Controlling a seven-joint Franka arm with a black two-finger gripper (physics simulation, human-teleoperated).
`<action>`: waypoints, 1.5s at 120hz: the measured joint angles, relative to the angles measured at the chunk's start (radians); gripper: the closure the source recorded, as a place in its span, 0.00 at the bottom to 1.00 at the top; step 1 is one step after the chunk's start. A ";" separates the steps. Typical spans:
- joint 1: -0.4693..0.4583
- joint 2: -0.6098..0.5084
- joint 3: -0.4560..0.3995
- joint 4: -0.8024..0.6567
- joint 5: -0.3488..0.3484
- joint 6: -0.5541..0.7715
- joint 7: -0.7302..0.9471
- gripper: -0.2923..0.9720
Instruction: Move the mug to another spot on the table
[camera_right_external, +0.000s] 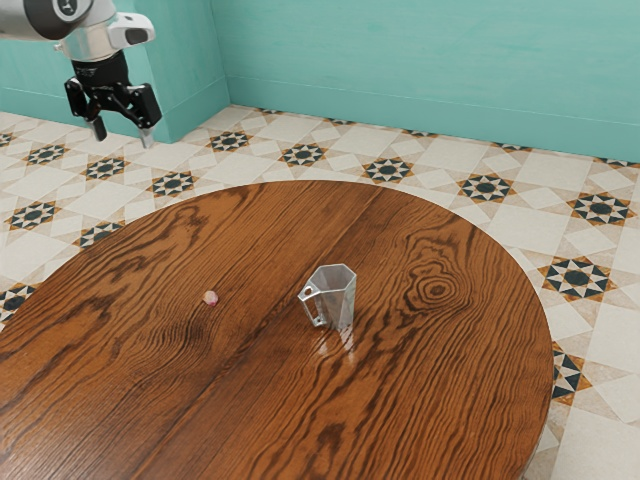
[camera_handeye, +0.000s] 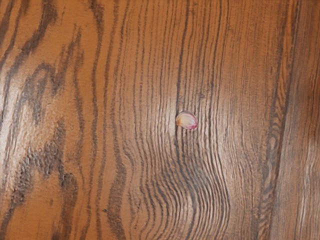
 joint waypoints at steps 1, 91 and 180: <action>0.000 0.000 0.000 0.000 0.000 0.000 0.001 0.23; -0.255 -0.011 -0.009 -0.389 -0.035 0.313 -0.045 0.23; -0.330 0.101 -0.004 -0.663 0.092 0.890 -0.062 0.24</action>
